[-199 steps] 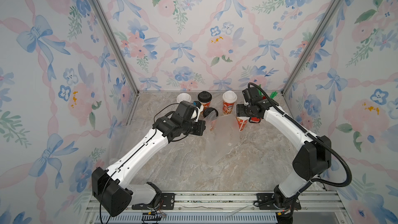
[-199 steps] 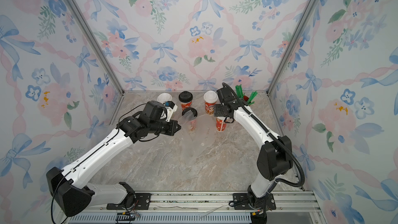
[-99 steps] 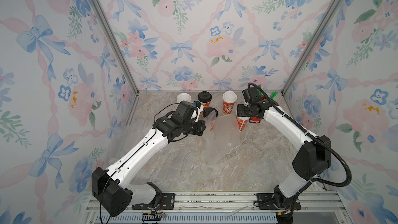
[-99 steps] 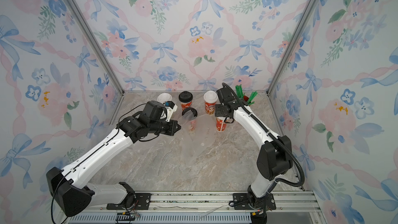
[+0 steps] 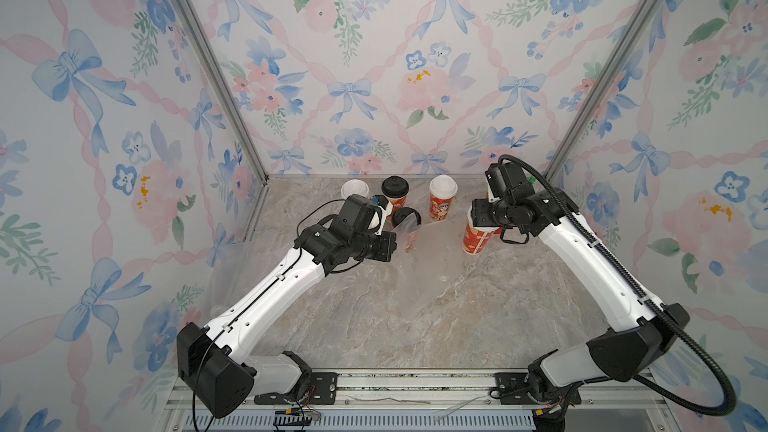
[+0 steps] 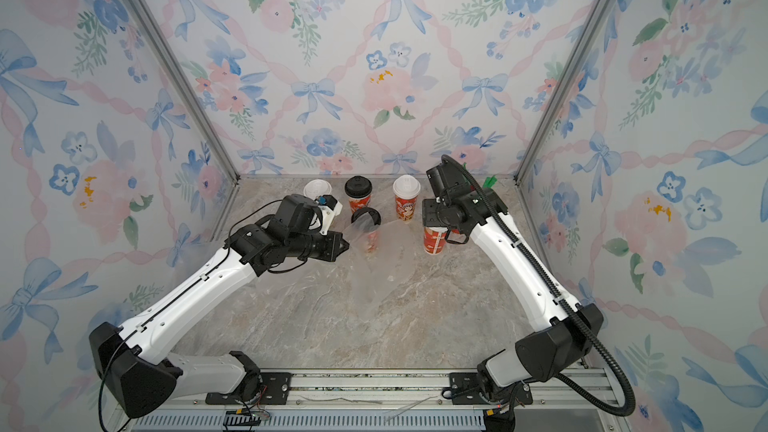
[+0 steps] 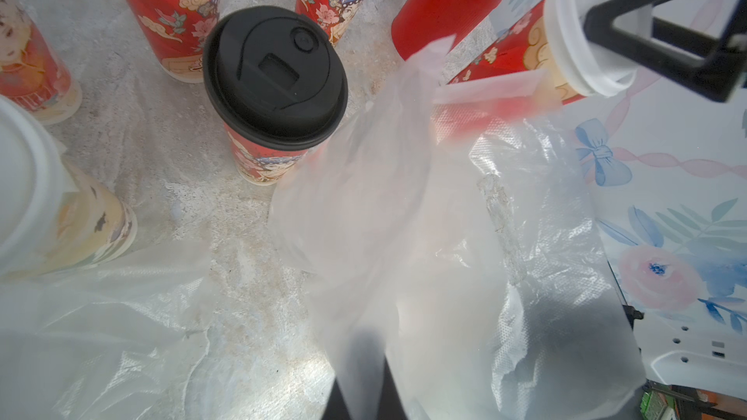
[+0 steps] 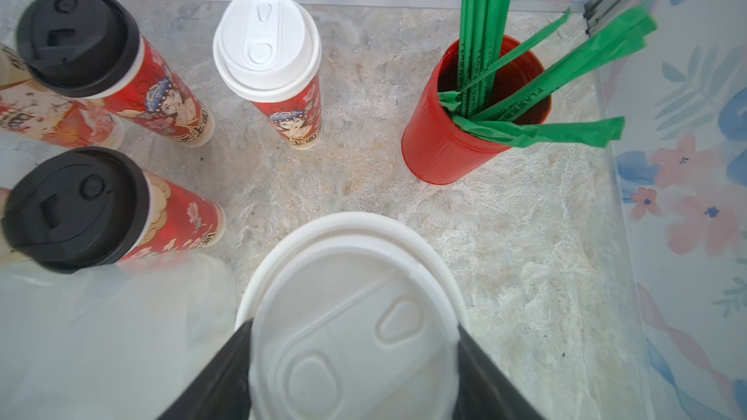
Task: Pack milk tea into plastic carrier bags
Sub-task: Pick up the milk tea cup at the center of the board.
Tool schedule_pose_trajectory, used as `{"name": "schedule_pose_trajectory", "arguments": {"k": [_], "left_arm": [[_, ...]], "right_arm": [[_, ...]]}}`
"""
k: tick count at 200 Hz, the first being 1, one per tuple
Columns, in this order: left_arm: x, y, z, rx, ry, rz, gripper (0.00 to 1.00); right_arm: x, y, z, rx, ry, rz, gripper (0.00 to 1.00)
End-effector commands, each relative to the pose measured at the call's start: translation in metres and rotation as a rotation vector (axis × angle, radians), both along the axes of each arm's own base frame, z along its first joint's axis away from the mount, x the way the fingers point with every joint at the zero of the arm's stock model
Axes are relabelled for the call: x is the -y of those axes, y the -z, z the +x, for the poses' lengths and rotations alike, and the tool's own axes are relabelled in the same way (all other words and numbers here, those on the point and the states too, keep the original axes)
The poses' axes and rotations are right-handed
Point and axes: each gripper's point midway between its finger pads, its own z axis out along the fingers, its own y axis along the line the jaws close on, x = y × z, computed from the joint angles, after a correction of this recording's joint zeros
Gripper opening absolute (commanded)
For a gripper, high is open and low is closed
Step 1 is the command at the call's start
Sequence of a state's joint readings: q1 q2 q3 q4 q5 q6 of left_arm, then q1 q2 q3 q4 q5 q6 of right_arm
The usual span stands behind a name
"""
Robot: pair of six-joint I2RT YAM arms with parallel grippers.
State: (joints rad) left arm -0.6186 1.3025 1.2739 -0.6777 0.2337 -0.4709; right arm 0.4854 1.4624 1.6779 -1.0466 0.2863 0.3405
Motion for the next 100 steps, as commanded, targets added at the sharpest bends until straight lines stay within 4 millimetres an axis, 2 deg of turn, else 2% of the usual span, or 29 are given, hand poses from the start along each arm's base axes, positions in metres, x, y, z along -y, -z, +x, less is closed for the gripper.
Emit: {"name": "schedule_pose_trajectory", "arguments": {"k": [1,40,100], "left_arm": [[-0.001,-0.007,0.000,0.026,0.016,-0.011,0.00],[0.000,-0.007,0.001,0.033,0.015,-0.018,0.00],[0.001,-0.004,0.003,0.035,0.011,-0.014,0.00]], "right_arm": [[0.009,-0.026,-0.029,-0.002,0.018,0.003,0.64],[0.007,-0.067,-0.054,0.052,-0.011,0.016,0.62],[-0.014,-0.119,-0.083,0.120,-0.090,0.051,0.59]]}}
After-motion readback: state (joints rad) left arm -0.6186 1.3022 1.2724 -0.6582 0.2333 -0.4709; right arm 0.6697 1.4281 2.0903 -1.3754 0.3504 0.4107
